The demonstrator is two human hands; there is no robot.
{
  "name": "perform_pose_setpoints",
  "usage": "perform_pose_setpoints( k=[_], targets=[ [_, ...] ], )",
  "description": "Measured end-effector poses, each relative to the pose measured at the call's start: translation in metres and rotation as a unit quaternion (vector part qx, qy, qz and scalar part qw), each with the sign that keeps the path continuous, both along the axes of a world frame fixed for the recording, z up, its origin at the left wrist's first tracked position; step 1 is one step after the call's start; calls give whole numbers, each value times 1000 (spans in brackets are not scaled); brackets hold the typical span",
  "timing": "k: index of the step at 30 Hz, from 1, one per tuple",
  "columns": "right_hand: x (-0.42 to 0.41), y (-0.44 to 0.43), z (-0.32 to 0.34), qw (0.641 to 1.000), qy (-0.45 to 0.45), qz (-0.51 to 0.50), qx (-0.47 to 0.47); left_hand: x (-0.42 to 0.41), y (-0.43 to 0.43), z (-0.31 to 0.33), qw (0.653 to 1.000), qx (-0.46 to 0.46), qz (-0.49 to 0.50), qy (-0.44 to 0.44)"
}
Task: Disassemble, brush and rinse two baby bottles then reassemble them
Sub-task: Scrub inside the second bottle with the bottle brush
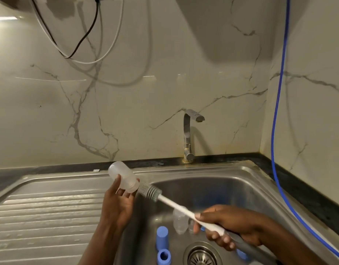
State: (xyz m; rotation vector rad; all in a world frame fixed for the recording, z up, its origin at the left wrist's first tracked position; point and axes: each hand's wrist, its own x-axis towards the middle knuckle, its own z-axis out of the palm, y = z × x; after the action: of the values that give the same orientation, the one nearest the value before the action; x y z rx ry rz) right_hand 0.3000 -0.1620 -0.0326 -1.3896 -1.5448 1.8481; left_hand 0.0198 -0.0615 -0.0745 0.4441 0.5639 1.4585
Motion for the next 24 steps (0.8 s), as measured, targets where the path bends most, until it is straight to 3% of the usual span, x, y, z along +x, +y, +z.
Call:
perform_pose_setpoints(
  k=[4, 7, 13, 18, 24],
  targets=[
    [-23, -1, -7, 970, -18, -161, 183, 27, -1, -6, 991, 45, 29, 123],
    [-37, -3, -18, 930, -101, -174, 309, 40, 0, -10, 975, 86, 44, 199],
    [-39, -8, -17, 903, -156, -174, 362, 44, 4, -13, 969, 76, 39, 232],
    [-38, -21, -11, 883, -192, -154, 399, 40, 1, -15, 982, 31, 20, 187],
    [-58, -30, -18, 878, -221, -113, 409, 35, 1, -16, 985, 51, 39, 162]
  ],
)
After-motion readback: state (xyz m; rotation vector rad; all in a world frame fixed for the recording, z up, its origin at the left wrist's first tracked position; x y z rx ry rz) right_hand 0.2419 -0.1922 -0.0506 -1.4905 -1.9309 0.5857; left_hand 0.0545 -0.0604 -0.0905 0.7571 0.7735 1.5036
